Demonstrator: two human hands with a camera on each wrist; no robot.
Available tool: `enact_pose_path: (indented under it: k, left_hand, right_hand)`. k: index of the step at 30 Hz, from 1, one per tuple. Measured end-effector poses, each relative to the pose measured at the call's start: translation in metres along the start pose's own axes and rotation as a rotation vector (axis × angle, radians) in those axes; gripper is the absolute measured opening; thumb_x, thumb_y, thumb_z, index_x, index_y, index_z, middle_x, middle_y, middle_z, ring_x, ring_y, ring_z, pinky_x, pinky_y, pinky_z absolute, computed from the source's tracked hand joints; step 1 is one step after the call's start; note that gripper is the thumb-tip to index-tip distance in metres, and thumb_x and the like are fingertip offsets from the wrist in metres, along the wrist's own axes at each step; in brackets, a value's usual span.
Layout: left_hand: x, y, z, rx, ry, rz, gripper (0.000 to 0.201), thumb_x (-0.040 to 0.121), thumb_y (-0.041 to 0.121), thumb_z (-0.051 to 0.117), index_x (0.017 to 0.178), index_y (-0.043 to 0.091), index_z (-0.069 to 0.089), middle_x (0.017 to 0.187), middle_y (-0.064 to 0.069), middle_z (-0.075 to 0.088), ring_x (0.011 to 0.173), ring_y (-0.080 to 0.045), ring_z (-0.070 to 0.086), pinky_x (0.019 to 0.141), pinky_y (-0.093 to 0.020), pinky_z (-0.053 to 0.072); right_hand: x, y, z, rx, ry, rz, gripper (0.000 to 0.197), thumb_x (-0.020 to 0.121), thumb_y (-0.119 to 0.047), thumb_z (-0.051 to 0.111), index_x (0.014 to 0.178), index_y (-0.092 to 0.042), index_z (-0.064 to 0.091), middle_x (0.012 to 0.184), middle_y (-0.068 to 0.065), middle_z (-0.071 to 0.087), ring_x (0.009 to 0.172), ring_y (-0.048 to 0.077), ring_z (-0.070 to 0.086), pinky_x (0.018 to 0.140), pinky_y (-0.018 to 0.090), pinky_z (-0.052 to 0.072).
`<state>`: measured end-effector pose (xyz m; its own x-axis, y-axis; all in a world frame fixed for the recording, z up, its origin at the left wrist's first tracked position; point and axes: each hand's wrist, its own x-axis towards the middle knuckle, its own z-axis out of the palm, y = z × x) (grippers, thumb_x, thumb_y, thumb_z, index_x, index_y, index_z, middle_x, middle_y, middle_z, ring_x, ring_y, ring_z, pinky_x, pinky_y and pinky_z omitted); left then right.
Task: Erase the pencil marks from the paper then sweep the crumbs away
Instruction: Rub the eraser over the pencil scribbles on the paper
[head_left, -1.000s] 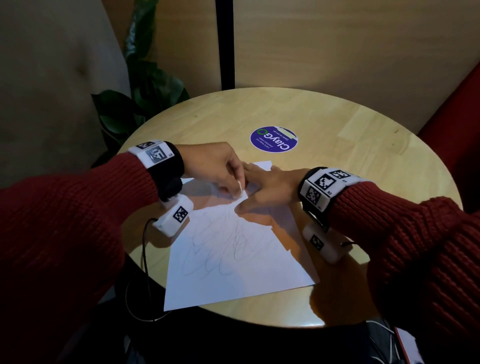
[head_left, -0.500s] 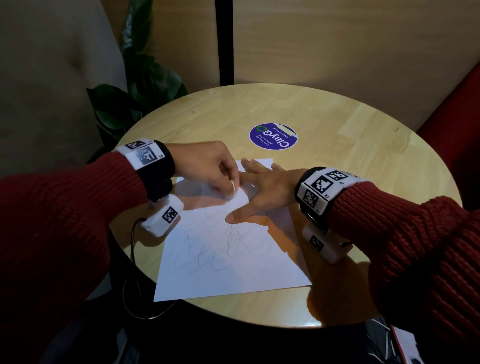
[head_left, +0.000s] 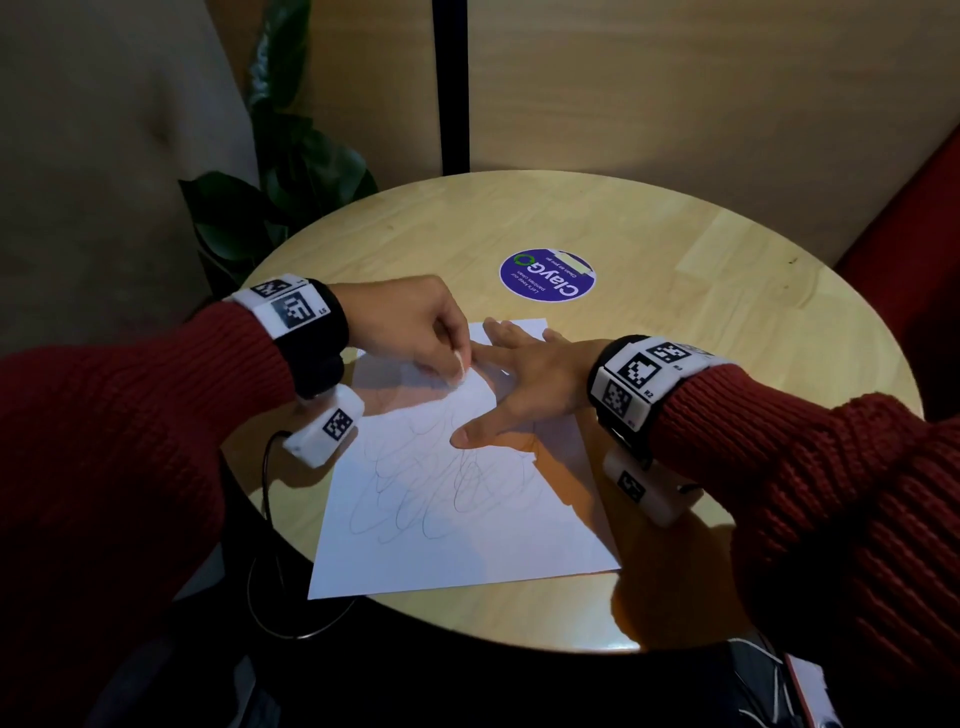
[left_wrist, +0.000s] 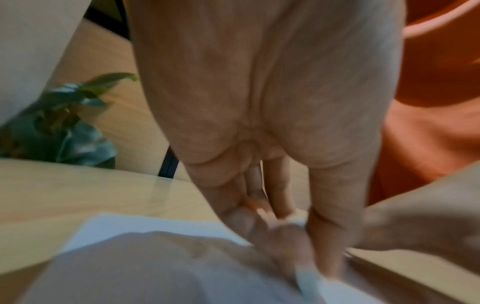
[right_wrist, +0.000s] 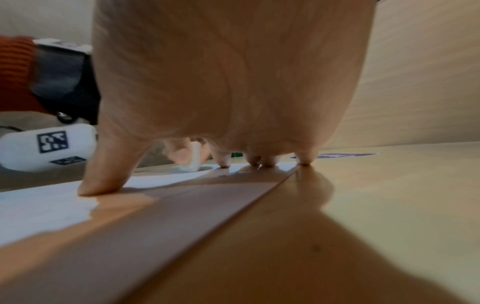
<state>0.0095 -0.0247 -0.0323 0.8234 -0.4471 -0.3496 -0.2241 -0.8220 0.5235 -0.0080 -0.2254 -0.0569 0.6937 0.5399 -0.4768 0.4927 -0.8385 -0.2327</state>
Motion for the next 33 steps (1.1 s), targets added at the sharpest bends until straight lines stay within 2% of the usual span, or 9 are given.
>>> enact_pose_path:
  k: [2, 6, 10, 14, 18, 22, 25, 30, 33]
  left_hand:
    - [-0.004, 0.006, 0.003, -0.023, -0.113, 0.005, 0.007, 0.087, 0.017, 0.087, 0.093, 0.014, 0.086, 0.083, -0.004, 0.083, 0.070, -0.006, 0.070, 0.075, -0.021, 0.057]
    - [-0.001, -0.004, -0.004, 0.026, 0.084, -0.029, 0.003, 0.090, 0.019, 0.084, 0.091, 0.020, 0.086, 0.085, -0.005, 0.082, 0.071, -0.009, 0.067, 0.074, -0.027, 0.053]
    - [-0.008, 0.004, 0.002, -0.036, -0.151, -0.018, 0.008, 0.088, 0.017, 0.087, 0.094, 0.013, 0.086, 0.087, -0.014, 0.082, 0.071, -0.010, 0.069, 0.076, -0.024, 0.057]
    - [-0.003, -0.007, -0.003, 0.017, 0.068, -0.031, 0.002, 0.089, 0.022, 0.085, 0.091, 0.021, 0.086, 0.086, -0.006, 0.082, 0.072, -0.009, 0.068, 0.078, -0.031, 0.055]
    - [-0.009, 0.003, 0.003, -0.003, -0.118, -0.008, 0.005, 0.087, 0.020, 0.087, 0.091, 0.018, 0.086, 0.083, -0.006, 0.082, 0.070, -0.008, 0.068, 0.074, -0.021, 0.055]
    - [-0.005, -0.008, -0.004, 0.019, 0.056, -0.033, 0.002, 0.089, 0.021, 0.085, 0.091, 0.021, 0.086, 0.084, -0.004, 0.082, 0.072, -0.009, 0.067, 0.078, -0.032, 0.055]
    - [-0.012, 0.000, 0.002, 0.010, -0.129, -0.013, 0.005, 0.087, 0.021, 0.087, 0.092, 0.019, 0.086, 0.088, -0.009, 0.082, 0.072, -0.008, 0.068, 0.076, -0.023, 0.054]
    - [-0.008, -0.007, -0.002, 0.019, 0.005, -0.024, 0.003, 0.088, 0.024, 0.085, 0.091, 0.022, 0.085, 0.086, -0.007, 0.081, 0.074, -0.011, 0.067, 0.079, -0.037, 0.057]
    - [-0.015, 0.001, 0.004, 0.024, -0.160, -0.009, 0.006, 0.087, 0.021, 0.086, 0.093, 0.020, 0.086, 0.085, -0.009, 0.081, 0.071, -0.009, 0.067, 0.075, -0.028, 0.055]
  right_hand:
    - [0.001, 0.000, 0.000, 0.003, 0.005, -0.005, 0.113, 0.076, -0.087, 0.062, 0.159, -0.056, -0.007, 0.174, 0.004, -0.018, 0.159, 0.019, -0.021, 0.126, 0.057, -0.011]
    - [0.003, 0.002, 0.002, 0.000, -0.006, 0.018, 0.119, 0.072, -0.090, 0.061, 0.160, -0.053, -0.011, 0.173, -0.001, -0.021, 0.158, 0.015, -0.023, 0.126, 0.054, -0.013]
    - [0.003, 0.003, 0.002, -0.004, 0.006, 0.015, 0.120, 0.071, -0.091, 0.062, 0.161, -0.052, -0.007, 0.173, 0.000, -0.020, 0.158, 0.016, -0.022, 0.126, 0.055, -0.012]
    - [0.004, 0.002, 0.002, -0.017, -0.008, 0.034, 0.122, 0.073, -0.090, 0.060, 0.163, -0.046, -0.010, 0.173, -0.002, -0.022, 0.158, 0.016, -0.023, 0.127, 0.054, -0.012]
    - [0.002, 0.003, 0.001, -0.012, 0.007, 0.016, 0.120, 0.074, -0.089, 0.062, 0.163, -0.048, -0.007, 0.173, 0.001, -0.019, 0.159, 0.018, -0.021, 0.126, 0.056, -0.011]
    - [0.004, 0.003, 0.002, -0.012, -0.004, 0.042, 0.124, 0.072, -0.092, 0.060, 0.164, -0.044, -0.008, 0.173, -0.003, -0.022, 0.158, 0.016, -0.023, 0.127, 0.054, -0.012]
    - [0.005, 0.003, 0.003, -0.016, 0.000, 0.036, 0.125, 0.071, -0.093, 0.060, 0.164, -0.044, -0.008, 0.173, -0.002, -0.022, 0.158, 0.016, -0.022, 0.126, 0.055, -0.012]
    - [-0.002, 0.000, 0.000, -0.025, -0.011, 0.046, 0.122, 0.075, -0.089, 0.059, 0.165, -0.040, -0.007, 0.173, -0.003, -0.022, 0.158, 0.016, -0.022, 0.127, 0.054, -0.010]
    - [0.000, 0.001, 0.000, -0.024, -0.013, 0.051, 0.125, 0.073, -0.090, 0.060, 0.165, -0.041, -0.009, 0.173, -0.002, -0.022, 0.158, 0.015, -0.023, 0.127, 0.054, -0.011]
